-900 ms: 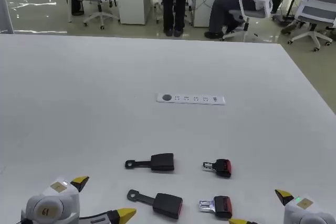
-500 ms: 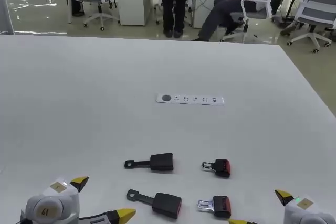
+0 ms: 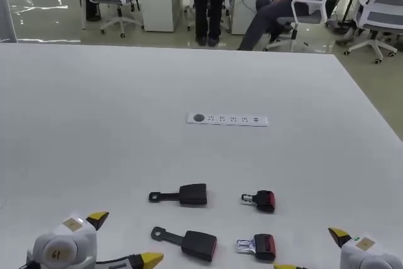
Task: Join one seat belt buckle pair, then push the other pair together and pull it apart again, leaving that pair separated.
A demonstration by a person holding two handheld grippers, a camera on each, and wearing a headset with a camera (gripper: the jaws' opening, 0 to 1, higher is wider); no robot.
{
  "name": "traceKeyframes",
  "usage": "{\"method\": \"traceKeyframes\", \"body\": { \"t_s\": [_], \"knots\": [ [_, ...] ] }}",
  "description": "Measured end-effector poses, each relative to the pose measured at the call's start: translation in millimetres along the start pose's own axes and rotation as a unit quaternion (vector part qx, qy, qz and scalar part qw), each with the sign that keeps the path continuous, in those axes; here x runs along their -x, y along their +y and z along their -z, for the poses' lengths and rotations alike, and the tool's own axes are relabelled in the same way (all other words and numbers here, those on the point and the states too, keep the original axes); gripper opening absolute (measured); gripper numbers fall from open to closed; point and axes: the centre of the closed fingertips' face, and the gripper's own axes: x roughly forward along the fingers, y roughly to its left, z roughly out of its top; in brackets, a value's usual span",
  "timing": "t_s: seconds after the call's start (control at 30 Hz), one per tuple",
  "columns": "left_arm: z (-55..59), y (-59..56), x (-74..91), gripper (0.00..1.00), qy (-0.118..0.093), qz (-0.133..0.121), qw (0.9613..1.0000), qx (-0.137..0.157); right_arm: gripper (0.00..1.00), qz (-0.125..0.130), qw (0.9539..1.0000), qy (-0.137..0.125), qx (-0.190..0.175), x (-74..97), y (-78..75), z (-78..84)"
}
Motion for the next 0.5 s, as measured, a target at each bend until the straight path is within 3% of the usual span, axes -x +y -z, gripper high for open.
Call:
{"method": "traceKeyframes", "body": {
  "t_s": [0.5],
  "knots": [
    [5.2, -13.2, -5.4, 0.93, 0.017, 0.033, 0.9988, -0.033, 0.94, -0.016, 0.9998, 0.003, 0.008, -2.2, 4.5, -0.6]
  ]
}}
